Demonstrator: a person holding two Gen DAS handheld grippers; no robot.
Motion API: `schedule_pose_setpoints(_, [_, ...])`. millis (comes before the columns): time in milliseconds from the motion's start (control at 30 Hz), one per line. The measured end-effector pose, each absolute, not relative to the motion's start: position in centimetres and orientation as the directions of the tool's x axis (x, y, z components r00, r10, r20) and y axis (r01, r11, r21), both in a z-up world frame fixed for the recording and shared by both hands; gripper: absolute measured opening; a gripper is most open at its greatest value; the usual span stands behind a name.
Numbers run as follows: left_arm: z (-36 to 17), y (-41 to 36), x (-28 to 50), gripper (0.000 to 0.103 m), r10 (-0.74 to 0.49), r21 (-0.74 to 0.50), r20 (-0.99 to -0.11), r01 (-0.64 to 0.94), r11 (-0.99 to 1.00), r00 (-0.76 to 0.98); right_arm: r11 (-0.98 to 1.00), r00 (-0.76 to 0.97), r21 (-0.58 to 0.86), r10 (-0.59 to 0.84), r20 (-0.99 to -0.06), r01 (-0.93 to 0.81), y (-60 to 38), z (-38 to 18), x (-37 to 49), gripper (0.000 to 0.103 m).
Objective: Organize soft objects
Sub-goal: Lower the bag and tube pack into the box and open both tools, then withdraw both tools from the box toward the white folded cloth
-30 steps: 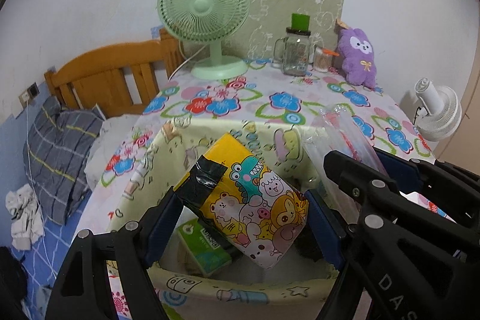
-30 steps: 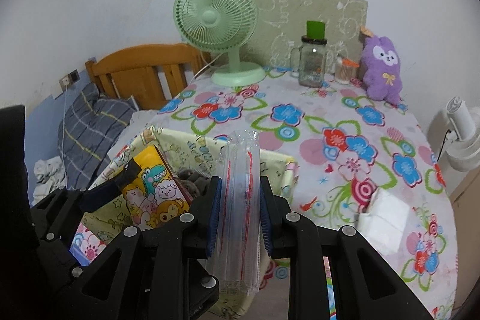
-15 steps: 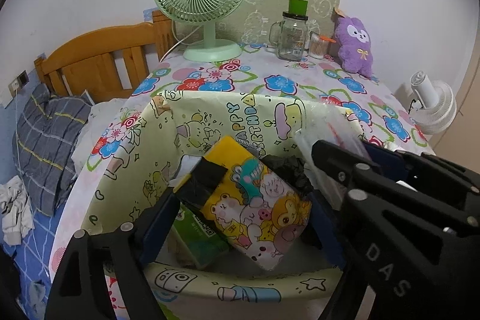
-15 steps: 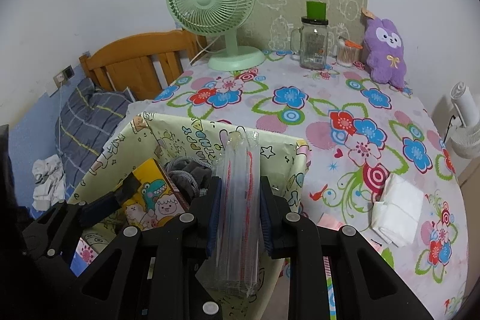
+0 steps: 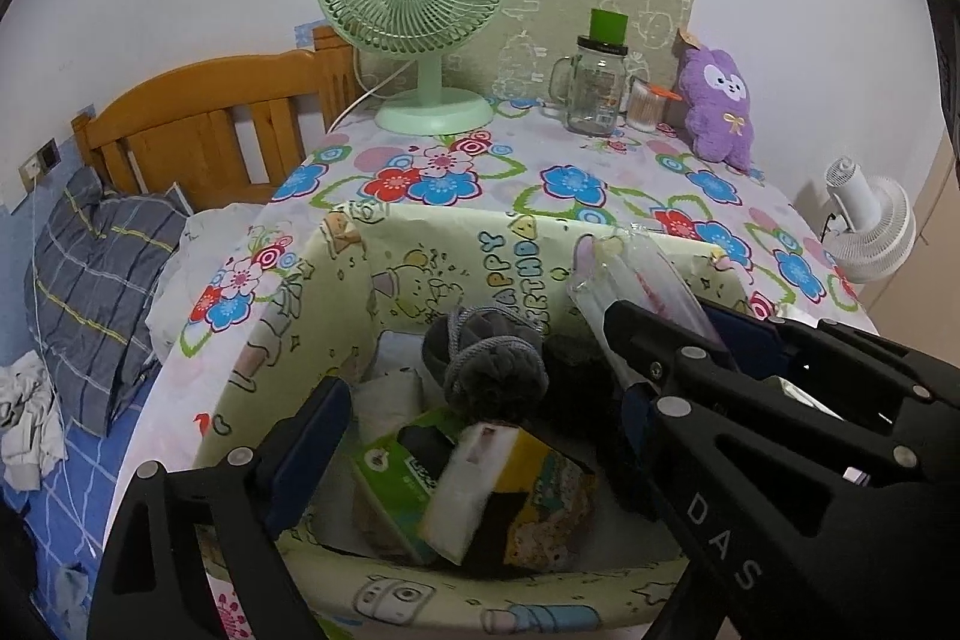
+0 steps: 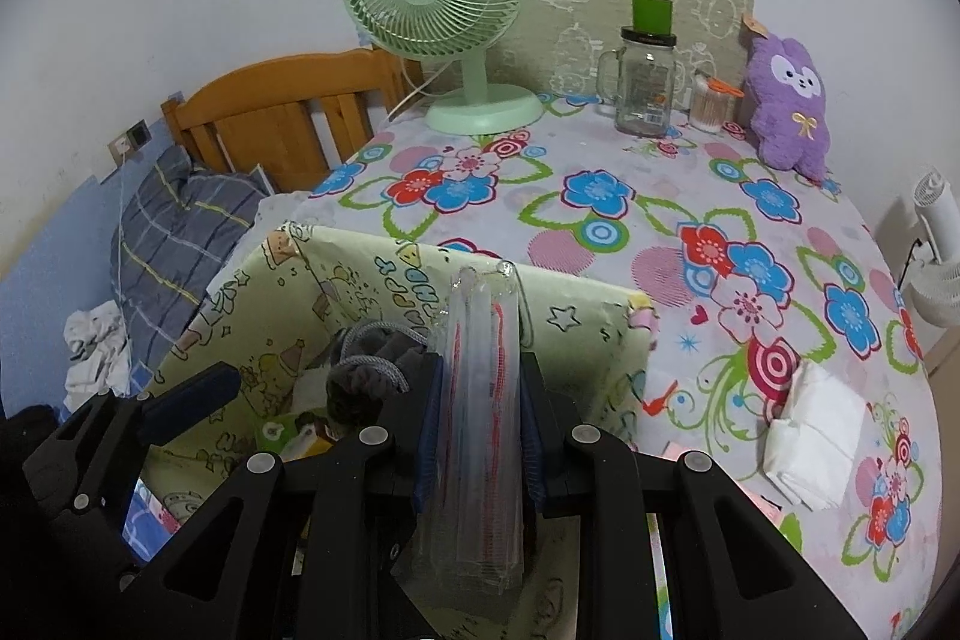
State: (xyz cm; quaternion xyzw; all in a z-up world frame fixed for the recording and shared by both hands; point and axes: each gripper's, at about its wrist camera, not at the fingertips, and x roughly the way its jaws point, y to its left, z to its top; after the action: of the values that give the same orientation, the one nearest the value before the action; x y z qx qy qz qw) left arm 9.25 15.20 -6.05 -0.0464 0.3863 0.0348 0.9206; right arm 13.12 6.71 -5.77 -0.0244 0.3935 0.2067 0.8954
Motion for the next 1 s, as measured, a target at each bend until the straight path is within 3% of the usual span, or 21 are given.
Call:
schedule_pose_setpoints(133, [-6.0,15.7,9.3,0.093,0.046,-0.051,-0.715,-0.119,0.992,0.698,0.905,0.597,0.135,0.373,-0.710,-0.404,7.3,-5.8,13.3,0.027])
schedule_pose_setpoints(233, [-6.0,16.1,9.4,0.093,0.052,-0.050,-0.720,-0.125,0.991,0.692,0.898,0.589,0.138,0.383,-0.712,-0.418,7.8,-5.8,13.6,0.035])
schedule_pose_setpoints(300, [-6.0,16.2,9.4,0.093,0.056,-0.048,-0.718,-0.129,0.990,0.694,0.893,0.580,0.143,0.392,-0.714,-0.428,8.0,-5.8,13.8,0.056])
schedule_pose_setpoints(367, [-5.7,16.2,9.4,0.093,0.063,-0.042,-0.710,-0.131,0.990,0.701,0.894,0.578,0.161,0.398,-0.712,-0.418,7.9,-5.7,13.8,0.069])
schedule_pose_setpoints(1000, [-4.4,13.9,8.9,0.095,0.075,-0.028,-0.692,-0.129,0.991,0.718,0.915,0.635,0.124,0.359,-0.684,-0.384,5.2,-3.9,12.7,0.073])
